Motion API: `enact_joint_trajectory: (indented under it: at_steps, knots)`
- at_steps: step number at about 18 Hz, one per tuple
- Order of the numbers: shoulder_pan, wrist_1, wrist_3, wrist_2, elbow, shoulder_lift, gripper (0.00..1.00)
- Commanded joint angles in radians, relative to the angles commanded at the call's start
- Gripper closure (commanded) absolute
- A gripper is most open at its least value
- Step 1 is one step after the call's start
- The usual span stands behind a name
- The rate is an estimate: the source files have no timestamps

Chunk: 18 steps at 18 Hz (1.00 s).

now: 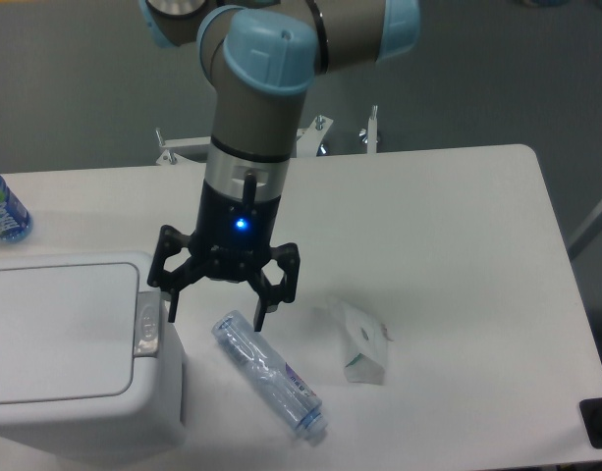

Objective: Open the trash can
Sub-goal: 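Lower the gripper finger onto the lid's front edge beside the bin, then push the lid edge to swing the white bin lid open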

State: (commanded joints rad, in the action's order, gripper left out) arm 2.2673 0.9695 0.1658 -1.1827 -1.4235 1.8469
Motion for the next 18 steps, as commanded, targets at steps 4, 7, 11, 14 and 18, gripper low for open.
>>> enact_joint_trajectory:
  at_steps: [4, 7, 11, 14, 18]
  knots:
    - [-0.003, 0.0, -0.008, 0.0, 0.002, 0.011, 0.0]
    - [-0.005, -0.002, -0.008, 0.0, 0.002, 0.014, 0.0]
    - [-0.005, -0.002, -0.006, 0.0, 0.002, 0.02, 0.0]
    - [-0.005, -0.002, -0.006, 0.0, 0.0, 0.021, 0.0]
    - [-0.005, -0.002, -0.005, -0.002, 0.002, 0.026, 0.0]
